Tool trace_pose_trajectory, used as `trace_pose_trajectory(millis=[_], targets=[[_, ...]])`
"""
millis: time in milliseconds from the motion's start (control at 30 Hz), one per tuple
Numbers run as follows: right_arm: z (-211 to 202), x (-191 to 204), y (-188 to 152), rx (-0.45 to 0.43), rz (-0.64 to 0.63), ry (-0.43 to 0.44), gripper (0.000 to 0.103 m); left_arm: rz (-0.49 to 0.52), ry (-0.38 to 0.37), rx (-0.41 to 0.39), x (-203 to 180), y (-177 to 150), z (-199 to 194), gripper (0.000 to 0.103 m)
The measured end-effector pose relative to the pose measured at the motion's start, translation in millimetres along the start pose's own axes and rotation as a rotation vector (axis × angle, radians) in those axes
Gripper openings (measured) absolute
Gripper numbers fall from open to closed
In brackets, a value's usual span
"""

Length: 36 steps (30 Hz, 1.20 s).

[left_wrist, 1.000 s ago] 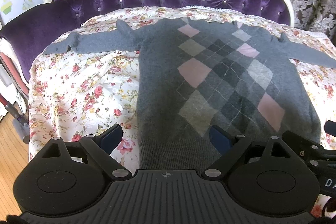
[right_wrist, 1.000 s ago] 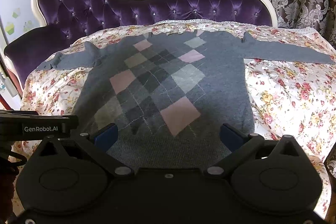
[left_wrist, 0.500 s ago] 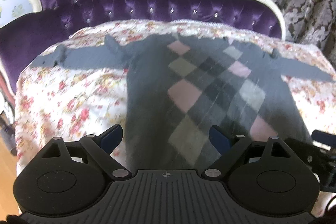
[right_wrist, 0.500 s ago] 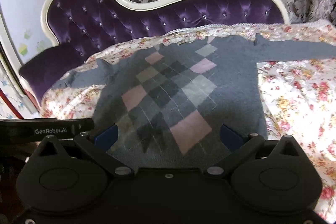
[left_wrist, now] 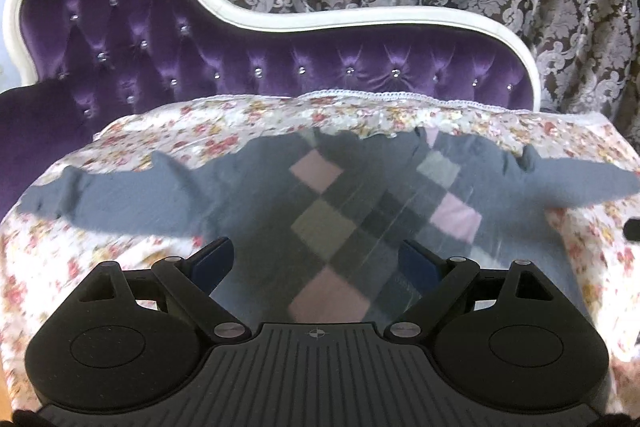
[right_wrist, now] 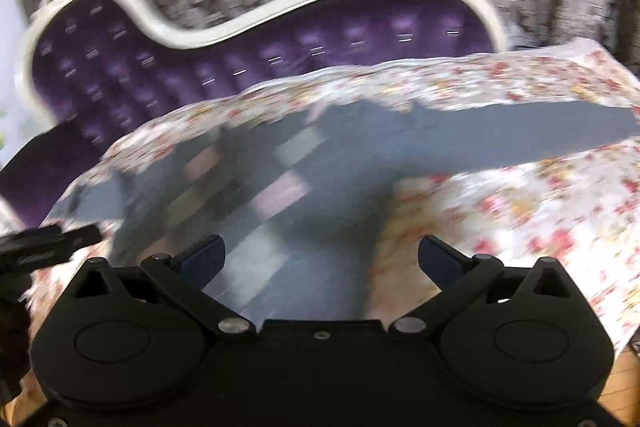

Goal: Fold small clothes
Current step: 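Reach the right gripper to a sweater sleeve cuff and close on it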

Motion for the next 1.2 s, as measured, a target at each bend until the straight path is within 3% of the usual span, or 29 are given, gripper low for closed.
trace_pose_trajectory(millis=[167, 267, 333, 400, 667, 767, 833, 1100, 1167, 1200], targets=[[42.2, -57.8, 23.3, 0.058, 0.038, -0.242, 0.102, -0.004, 0.003, -0.009, -8.3, 7.9, 32.5, 0.090], [58.9, -103.1, 27.7, 0.029, 0.093, -0.278, 0.101, 0.009, 0.013, -0.006, -11.4, 6.6, 49.9, 0.090], [69.1, -131.3, 29.9, 0.017, 0.127, -0.311, 0.095, 0.017, 0.017, 0.008, -13.3, 0.7, 63.3, 0.090], [77.2, -161.6, 30.9, 0.000, 0.177, -0.344, 0.080, 0.020, 0.018, 0.025, -13.4, -5.0, 74.4, 0.090], [93.5, -252.0, 26.9, -0.117, 0.350, -0.498, 0.077, 0.018, 0.018, 0.114, -13.7, -33.5, 110.8, 0.090], [95.4, -277.0, 21.6, -0.162, 0.418, -0.525, 0.076, 0.021, 0.017, 0.147, -13.4, -44.6, 118.8, 0.091], [96.7, -287.6, 21.8, -0.205, 0.428, -0.520, 0.076, 0.004, 0.011, 0.113, -10.4, -49.0, 115.5, 0.091], [116.6, -328.7, 35.9, -0.289, 0.499, -0.521, 0.075, 0.016, 0.000, 0.096, -11.4, -51.9, 118.5, 0.096], [121.4, -334.9, 39.3, -0.292, 0.499, -0.539, 0.065, 0.015, 0.001, 0.095, -11.3, -52.2, 119.5, 0.097], [123.5, -337.6, 41.1, -0.289, 0.493, -0.554, 0.052, 0.018, 0.001, 0.095, -11.6, -52.5, 119.6, 0.098]])
Point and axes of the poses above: each gripper's, at about its wrist camera, not at the fingertips, and z roughly the way its jaws point, x to its left, y to its top, the point moved 1 cm from there along z, roughly the way its jaws point, and after that the axes turned 14 degrees about -x, right-handed, at the moved point
